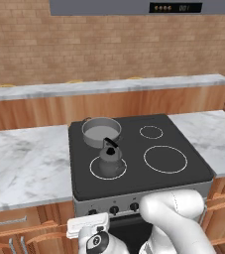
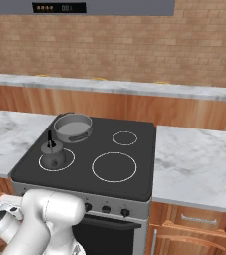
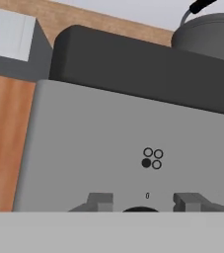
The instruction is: Pick the kettle from the counter and place it on a stove burner. Then turn the burner on.
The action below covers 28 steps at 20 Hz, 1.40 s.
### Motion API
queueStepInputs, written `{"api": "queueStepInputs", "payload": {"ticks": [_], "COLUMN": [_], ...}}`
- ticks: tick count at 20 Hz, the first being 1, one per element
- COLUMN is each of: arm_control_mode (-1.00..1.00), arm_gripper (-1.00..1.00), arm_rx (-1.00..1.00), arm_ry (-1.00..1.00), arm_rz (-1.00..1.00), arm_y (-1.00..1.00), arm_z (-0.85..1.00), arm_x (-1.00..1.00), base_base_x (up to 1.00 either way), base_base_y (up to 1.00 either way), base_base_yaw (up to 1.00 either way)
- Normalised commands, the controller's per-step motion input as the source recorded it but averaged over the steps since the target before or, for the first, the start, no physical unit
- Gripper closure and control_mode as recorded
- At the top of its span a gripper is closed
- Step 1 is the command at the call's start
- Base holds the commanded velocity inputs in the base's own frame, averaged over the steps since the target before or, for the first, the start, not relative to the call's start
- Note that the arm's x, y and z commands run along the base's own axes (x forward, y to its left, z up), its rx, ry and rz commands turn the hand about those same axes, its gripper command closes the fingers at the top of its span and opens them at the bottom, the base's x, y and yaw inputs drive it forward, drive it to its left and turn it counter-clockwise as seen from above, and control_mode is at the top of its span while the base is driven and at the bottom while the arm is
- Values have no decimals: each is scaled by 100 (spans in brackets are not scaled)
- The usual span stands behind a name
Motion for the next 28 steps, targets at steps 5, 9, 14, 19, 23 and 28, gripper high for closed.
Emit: {"api": "queueStepInputs", "payload": {"ticks": [5,9,14,19,23,28], "arm_control_mode": [-100,-100,-100,-100,-100,-100], "arm_gripper": [-100,-100,-100,-100,-100,-100], "arm_rx": [0,0,0,0,0,0], "arm_ry": [0,0,0,0,0,0], "arm_rz": [0,0,0,0,0,0], "arm_y": [-17,-24,-10,-6,-16,-17], "arm_z": [-42,-47,-57,-66,-76,-94], "arm_x": [2,0,0,0,-4,-13], "base_base_x": [0,0,0,0,0,0], "base_base_y": [0,0,0,0,0,0], "base_base_yaw": [0,0,0,0,0,0]}}
